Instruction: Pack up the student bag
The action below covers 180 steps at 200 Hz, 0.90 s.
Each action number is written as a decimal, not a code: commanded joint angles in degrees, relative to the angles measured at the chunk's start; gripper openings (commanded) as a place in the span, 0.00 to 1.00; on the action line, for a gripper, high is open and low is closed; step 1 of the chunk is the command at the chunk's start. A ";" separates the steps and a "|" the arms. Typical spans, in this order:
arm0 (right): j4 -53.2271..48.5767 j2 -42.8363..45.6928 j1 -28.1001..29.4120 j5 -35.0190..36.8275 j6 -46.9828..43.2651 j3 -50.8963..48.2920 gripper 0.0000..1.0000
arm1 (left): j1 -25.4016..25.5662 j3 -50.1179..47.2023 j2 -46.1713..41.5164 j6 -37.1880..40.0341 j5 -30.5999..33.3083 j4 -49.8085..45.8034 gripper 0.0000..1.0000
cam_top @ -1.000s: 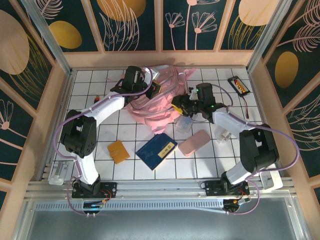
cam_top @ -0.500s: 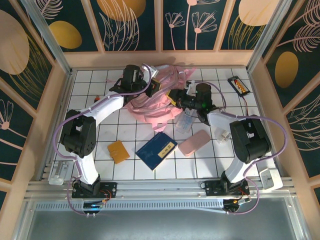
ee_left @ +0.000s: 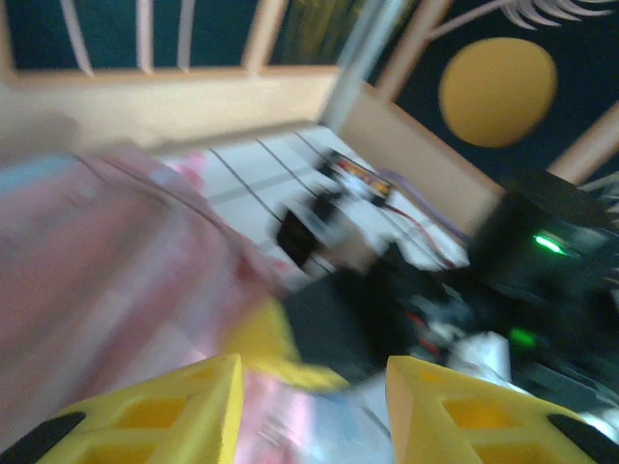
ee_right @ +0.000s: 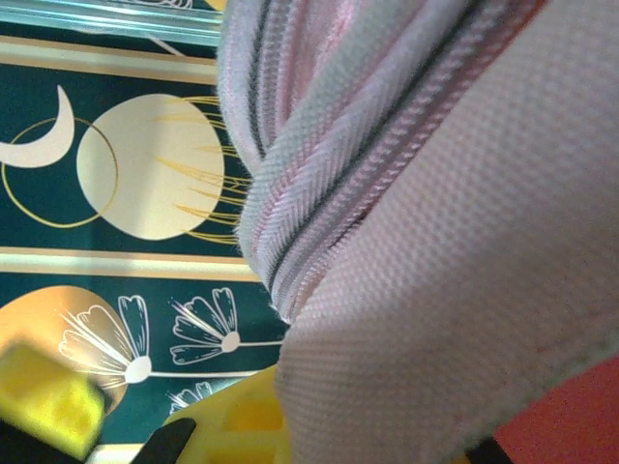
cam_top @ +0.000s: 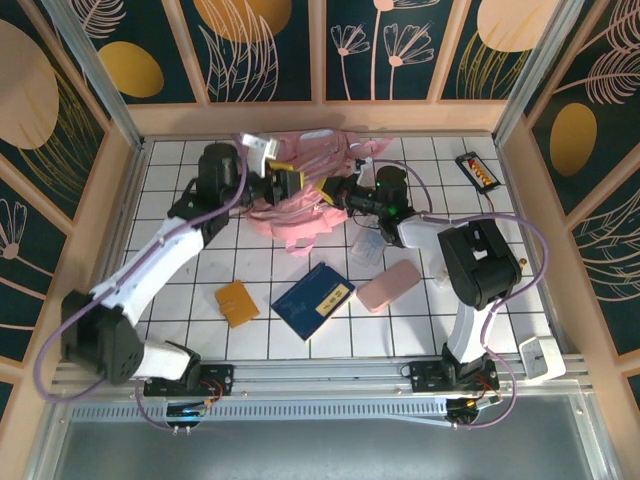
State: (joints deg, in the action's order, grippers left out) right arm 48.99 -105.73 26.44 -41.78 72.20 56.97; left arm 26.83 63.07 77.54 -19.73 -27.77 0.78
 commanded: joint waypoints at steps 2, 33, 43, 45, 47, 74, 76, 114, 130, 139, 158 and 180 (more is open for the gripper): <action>7.20 -0.97 0.44 -2.37 1.34 2.95 0.01 | 3.73 -9.43 0.84 -16.01 -0.85 1.41 0.44; 5.36 -1.04 0.46 -3.97 0.98 3.44 0.00 | 3.74 -7.73 3.84 -15.87 -0.06 -4.35 0.49; 3.89 -0.50 0.46 -4.25 0.31 3.58 0.00 | 3.62 -4.27 5.92 -15.27 -2.60 -6.74 0.49; 3.49 -0.41 0.53 -4.31 0.13 3.54 0.00 | 3.64 -3.79 6.30 -15.02 -2.96 -7.17 0.49; 3.20 -0.23 0.52 -4.39 -0.02 3.51 0.00 | 3.66 -3.40 6.72 -14.76 -3.36 -7.69 0.49; -1.53 1.83 0.51 -4.43 -2.97 3.85 0.00 | 3.02 -0.04 10.22 -13.05 -3.23 -9.98 0.47; -1.79 1.89 0.47 -4.45 -3.19 3.94 0.00 | 2.87 0.13 10.36 -13.05 -3.25 -9.76 0.47; -6.95 3.77 0.52 -4.10 -6.80 4.52 0.00 | 1.09 3.97 13.50 -10.90 -0.86 -11.58 0.41; -7.15 3.63 0.37 -4.10 -6.77 4.65 0.00 | 1.08 4.53 14.52 -9.22 0.80 -14.16 0.39; -7.07 3.48 0.23 -4.10 -6.51 4.73 0.00 | 0.99 3.90 14.49 -9.04 0.76 -14.28 0.39; -6.40 2.94 0.25 -4.36 -5.72 5.32 0.00 | 1.01 1.63 13.92 -9.85 -3.25 -11.16 0.38; -6.48 2.33 0.27 -4.47 -5.47 6.21 0.00 | 1.16 -0.11 14.12 -11.60 -9.92 -7.16 0.26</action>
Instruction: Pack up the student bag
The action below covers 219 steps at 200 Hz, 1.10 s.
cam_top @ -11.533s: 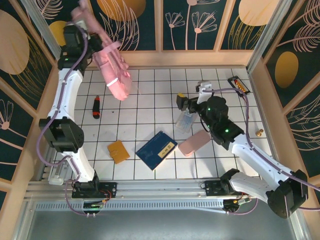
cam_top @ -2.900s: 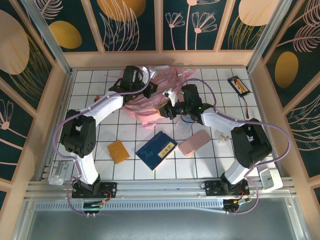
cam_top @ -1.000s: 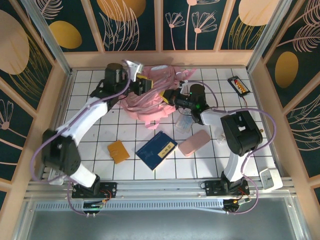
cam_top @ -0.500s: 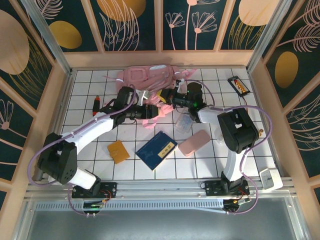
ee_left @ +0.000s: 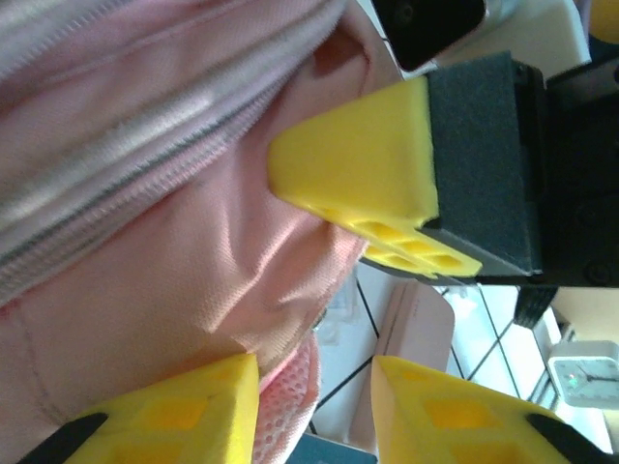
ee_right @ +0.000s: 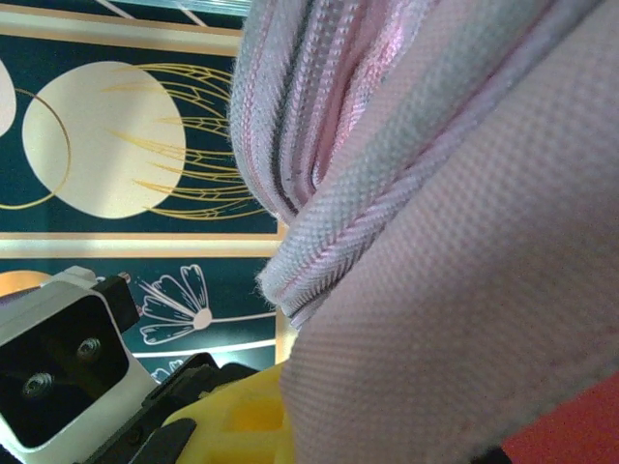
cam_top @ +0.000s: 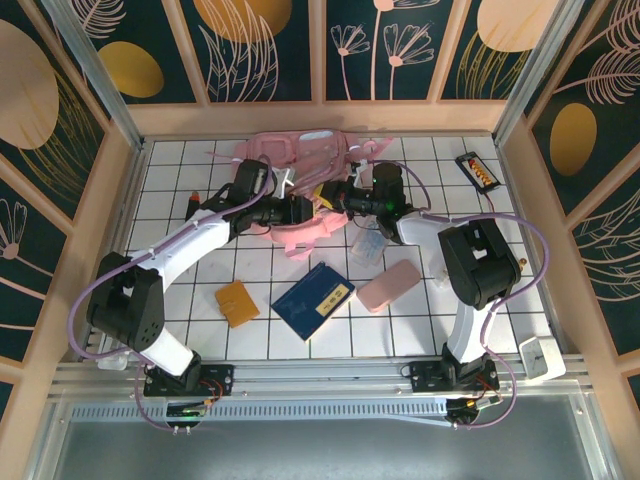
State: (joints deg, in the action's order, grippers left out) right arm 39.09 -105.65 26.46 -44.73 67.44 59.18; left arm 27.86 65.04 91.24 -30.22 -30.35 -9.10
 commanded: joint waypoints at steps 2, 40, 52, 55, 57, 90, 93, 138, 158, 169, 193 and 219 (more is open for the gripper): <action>3.31 2.19 0.26 -1.50 -0.73 4.08 0.00 | 0.17 -2.10 0.43 -1.04 -7.62 2.76 0.26; 2.39 1.42 0.24 -1.22 -0.03 5.52 0.00 | 0.44 -3.37 -2.09 -0.32 -8.27 1.39 0.25; 2.41 1.41 0.40 -1.15 0.10 5.76 0.00 | 0.44 -3.66 -2.27 -0.30 -5.69 0.16 0.29; 2.46 1.44 0.48 -1.15 0.07 5.77 0.00 | 0.44 -3.73 -2.26 -0.28 -5.05 -0.05 0.29; 2.41 1.42 0.49 -1.15 0.08 5.86 0.00 | 0.44 -3.81 -2.22 -0.22 -4.60 -0.11 0.29; 2.26 1.67 1.01 -1.23 -0.01 5.87 0.00 | 0.44 -2.85 -1.35 -0.99 0.44 0.31 0.34; 2.30 1.71 1.05 -1.19 -0.03 5.79 0.00 | 0.44 -2.69 -1.27 -1.04 0.79 0.39 0.34; 2.29 2.21 1.58 -0.97 -0.03 5.66 0.00 | 0.44 -2.46 1.07 -0.66 0.23 4.71 0.34; 2.82 2.02 2.18 -0.80 0.36 6.19 0.00 | 0.44 -3.85 1.66 -0.59 0.30 8.44 0.32; 3.34 1.94 2.62 -0.93 0.72 6.46 0.00 | 0.44 -4.65 1.51 0.35 0.76 10.28 0.31; 4.10 1.75 3.46 -0.89 1.52 6.83 0.00 | 0.42 -6.54 1.21 1.57 -2.80 16.25 0.32; 5.70 1.59 4.25 -0.80 2.93 6.83 0.00 | 0.44 -6.52 3.22 2.12 -3.17 17.01 0.32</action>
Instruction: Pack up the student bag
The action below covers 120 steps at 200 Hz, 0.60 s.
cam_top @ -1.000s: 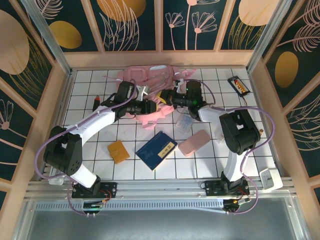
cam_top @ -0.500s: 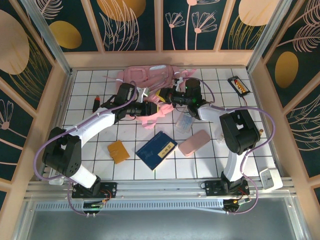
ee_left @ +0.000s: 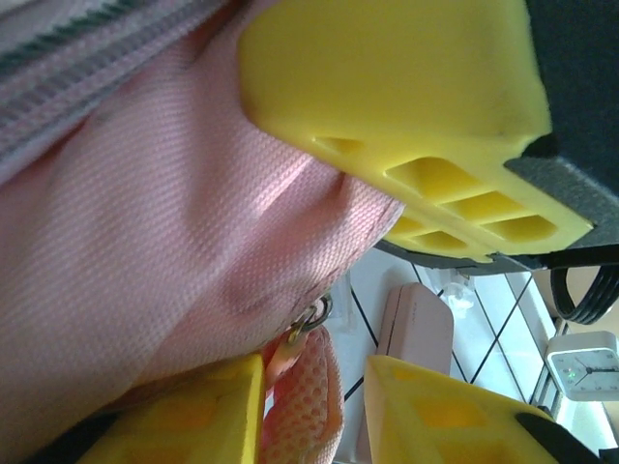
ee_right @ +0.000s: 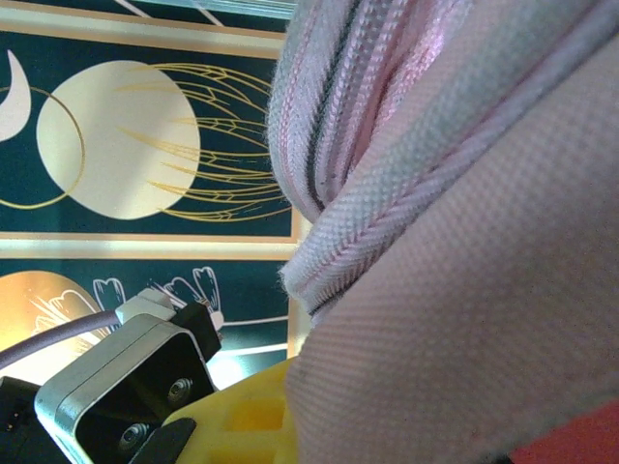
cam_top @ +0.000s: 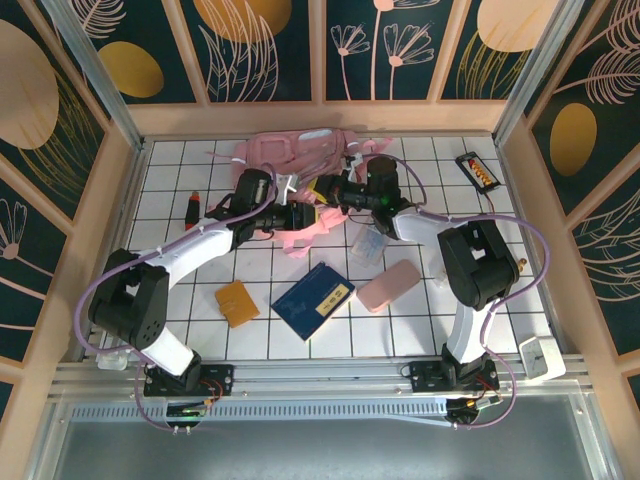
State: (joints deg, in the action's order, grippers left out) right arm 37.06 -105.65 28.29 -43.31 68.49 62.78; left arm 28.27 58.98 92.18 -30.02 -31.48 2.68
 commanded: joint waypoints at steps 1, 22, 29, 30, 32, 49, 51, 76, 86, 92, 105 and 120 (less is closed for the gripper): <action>7.79 1.58 2.44 -2.22 1.94 3.22 0.00 | 0.03 -0.46 2.34 2.00 -2.06 5.28 0.32; 7.71 1.72 2.73 -2.00 2.00 3.05 0.00 | 0.03 -0.33 3.33 2.89 -2.96 5.92 0.26; 7.41 1.80 2.73 -1.81 1.76 2.88 0.00 | 0.03 -0.43 3.29 3.18 -3.14 6.18 0.22; 7.32 1.82 2.69 -1.79 1.66 2.83 0.00 | 0.03 -0.44 3.28 3.29 -3.14 6.24 0.22; 7.22 1.91 2.65 -1.67 1.54 2.79 0.00 | 0.03 -0.44 3.27 3.45 -2.97 6.27 0.21; 6.36 2.11 2.30 -1.25 1.02 2.11 0.00 | -0.05 -0.60 2.63 4.27 -0.50 5.96 0.21; 6.29 2.13 2.25 -1.30 0.99 2.06 0.00 | -0.06 -0.57 2.54 4.38 -0.09 5.88 0.21; 4.55 3.10 2.46 -0.20 -0.20 1.74 0.00 | -0.27 -0.06 2.84 3.00 5.62 4.99 0.47; 3.08 3.68 2.71 0.75 -1.00 1.73 0.00 | -0.41 0.06 3.72 2.25 3.92 6.53 0.47; 2.26 3.99 2.73 1.25 -1.20 1.73 0.00 | -0.42 0.08 4.31 1.60 3.51 7.56 0.47; 1.50 4.65 2.73 2.37 -1.21 1.57 0.00 | -0.41 -0.18 5.47 0.28 3.89 9.66 0.44; 1.66 5.24 2.73 3.05 -0.91 1.22 0.00 | -0.44 0.07 5.64 -0.12 5.34 10.14 0.28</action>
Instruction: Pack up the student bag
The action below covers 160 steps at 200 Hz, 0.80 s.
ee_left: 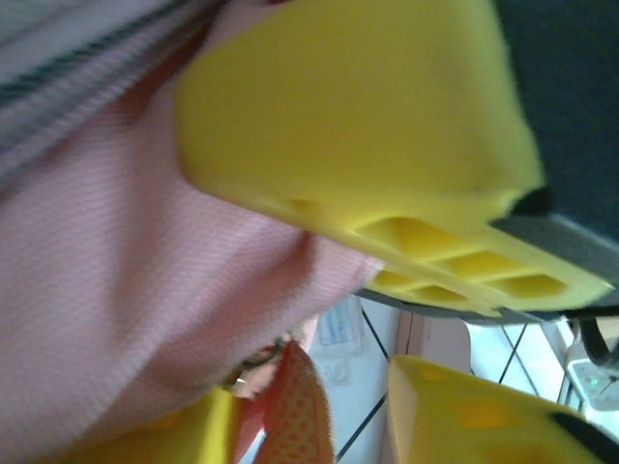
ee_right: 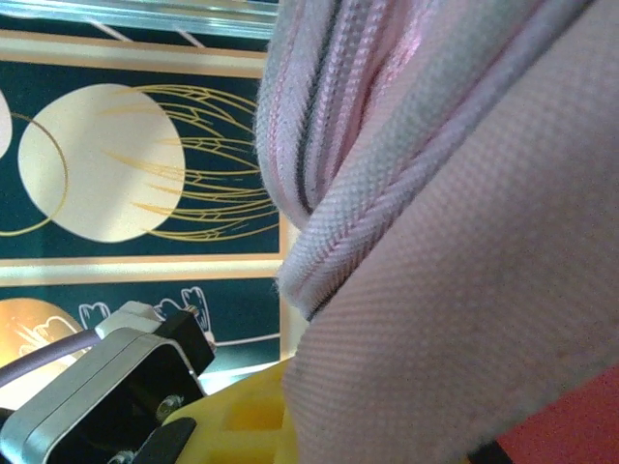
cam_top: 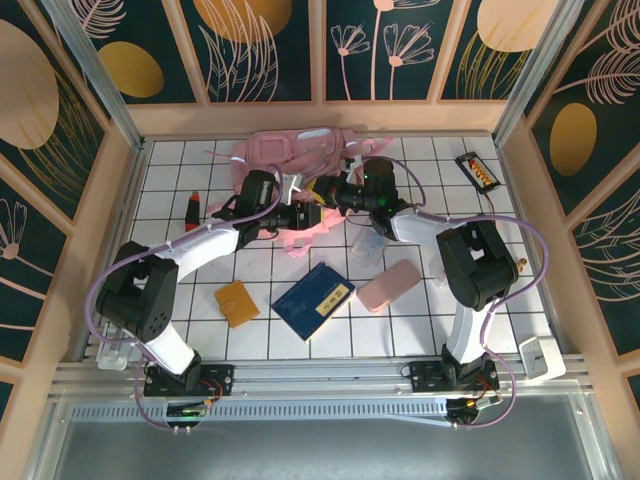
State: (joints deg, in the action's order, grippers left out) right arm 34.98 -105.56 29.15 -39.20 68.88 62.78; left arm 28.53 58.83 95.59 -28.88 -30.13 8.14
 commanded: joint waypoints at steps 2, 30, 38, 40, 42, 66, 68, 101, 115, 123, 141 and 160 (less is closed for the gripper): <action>3.83 5.29 1.88 -0.99 -1.25 1.16 0.00 | -0.70 0.23 2.23 -1.26 4.21 4.69 0.27; 3.75 6.18 3.02 -0.64 -1.12 0.61 0.00 | -0.85 0.06 2.24 -0.25 7.86 4.01 0.01; 3.61 6.45 3.02 -0.32 -1.41 0.33 0.00 | -0.94 -0.02 2.02 0.32 8.28 3.79 0.00; 3.38 6.54 3.02 -0.25 -1.52 0.26 0.00 | -0.98 0.02 1.87 0.47 8.36 3.72 0.00; 3.17 6.58 3.02 -0.13 -1.70 0.28 0.00 | -1.04 -0.02 1.70 0.60 8.45 3.61 0.00; -3.85 7.56 2.57 2.51 -6.44 0.94 0.00 | -1.27 -0.20 -0.44 1.54 10.66 1.93 0.00; -4.72 7.63 2.54 2.78 -7.17 1.07 0.00 | -1.28 -0.25 -0.70 1.55 11.02 1.72 0.00; -18.90 8.93 -0.01 11.68 -18.12 2.55 0.00 | -1.64 -1.87 -5.59 0.40 17.62 -2.24 0.00; -18.90 9.29 -0.96 12.95 -20.59 1.59 0.00 | -1.72 -4.10 -8.46 0.97 15.63 -0.65 0.00; -18.71 9.29 -1.31 13.48 -21.72 1.13 0.00 | -1.72 -5.41 -9.97 1.37 12.97 0.98 0.00; -17.46 8.78 -1.93 12.82 -24.03 0.58 0.00 | -1.72 -7.34 -12.53 0.68 7.42 4.02 0.00; -17.57 7.95 -2.77 12.13 -26.26 0.76 0.00 | -1.72 -8.49 -14.17 -0.21 0.65 6.17 0.00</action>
State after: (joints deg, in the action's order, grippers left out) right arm 18.50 -99.29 29.06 -29.54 49.28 63.18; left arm 28.18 51.57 84.73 -28.58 -23.83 7.92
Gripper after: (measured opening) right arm 0.054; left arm 0.049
